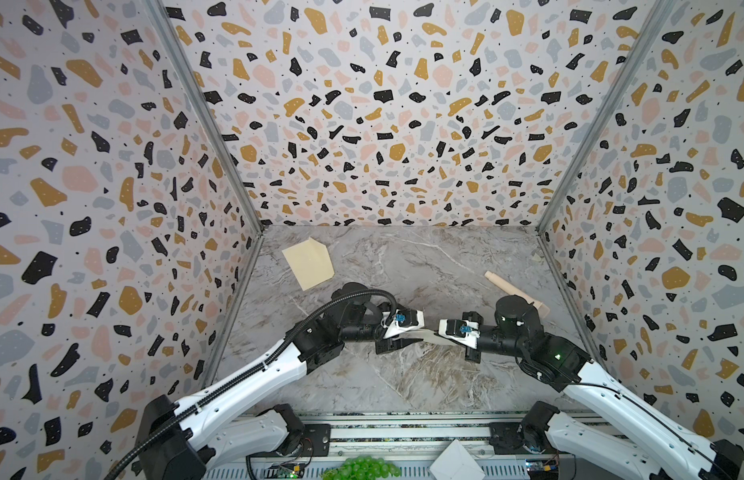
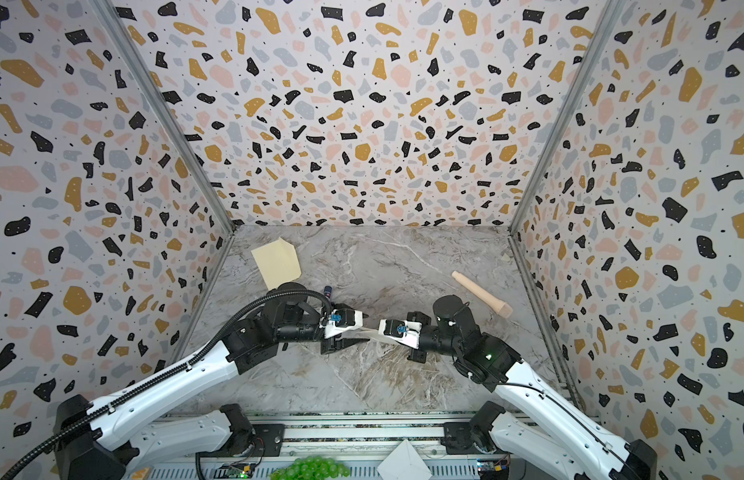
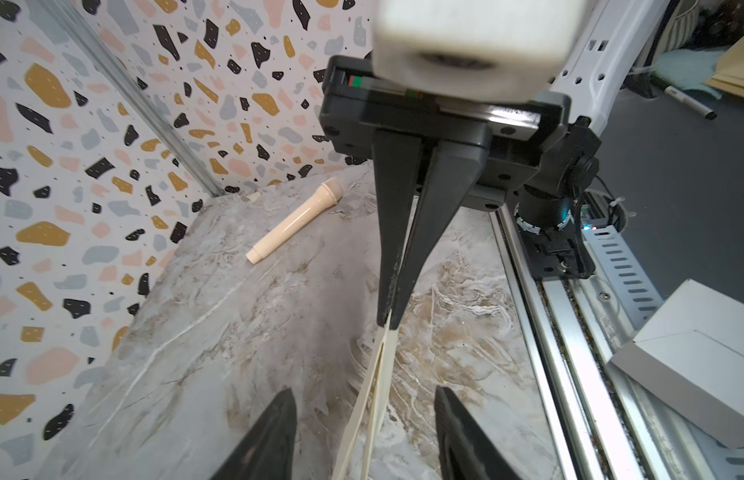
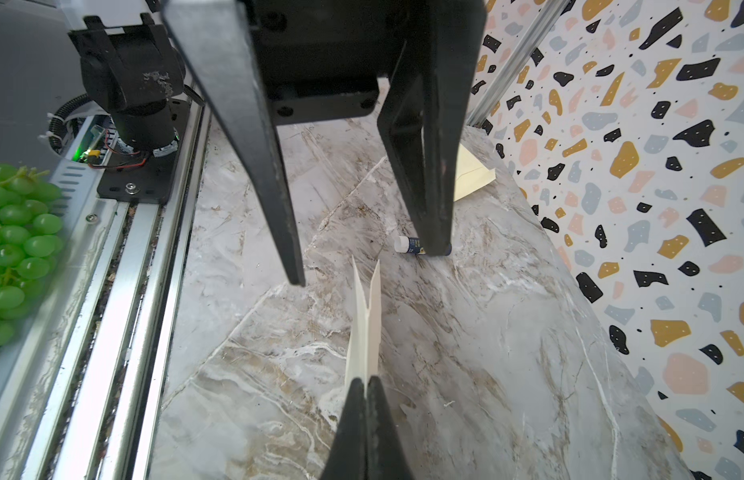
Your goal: Place the letter into the envelope and seal it
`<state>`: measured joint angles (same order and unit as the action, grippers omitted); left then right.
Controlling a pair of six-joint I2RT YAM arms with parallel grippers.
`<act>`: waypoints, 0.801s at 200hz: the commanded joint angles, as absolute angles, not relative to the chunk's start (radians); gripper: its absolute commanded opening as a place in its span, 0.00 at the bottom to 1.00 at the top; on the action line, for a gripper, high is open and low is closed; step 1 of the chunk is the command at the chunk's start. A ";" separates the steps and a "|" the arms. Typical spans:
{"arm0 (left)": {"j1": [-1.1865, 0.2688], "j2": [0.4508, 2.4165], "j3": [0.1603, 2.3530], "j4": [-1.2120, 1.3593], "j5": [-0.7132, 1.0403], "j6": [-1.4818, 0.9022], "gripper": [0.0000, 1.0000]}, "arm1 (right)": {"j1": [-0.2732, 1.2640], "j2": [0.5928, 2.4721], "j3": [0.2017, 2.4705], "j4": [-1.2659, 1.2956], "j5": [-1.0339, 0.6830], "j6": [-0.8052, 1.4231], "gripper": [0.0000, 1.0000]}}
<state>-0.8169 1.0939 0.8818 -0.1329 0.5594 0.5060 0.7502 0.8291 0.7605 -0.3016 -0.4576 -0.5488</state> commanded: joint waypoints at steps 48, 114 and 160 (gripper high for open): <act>-0.831 1.132 0.910 -0.092 0.621 0.518 0.34 | 0.765 0.836 0.784 -0.282 -0.476 -0.560 0.00; -0.833 1.163 0.913 -0.091 0.636 0.523 0.09 | 0.770 0.848 0.780 -0.275 -0.475 -0.563 0.00; -0.833 1.167 0.905 -0.084 0.625 0.525 0.00 | 0.770 0.850 0.778 -0.273 -0.463 -0.561 0.00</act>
<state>-0.8268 1.1648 0.8818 -0.1268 0.6132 0.5144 0.7654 0.8520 0.7605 -0.2909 -0.4591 -0.5526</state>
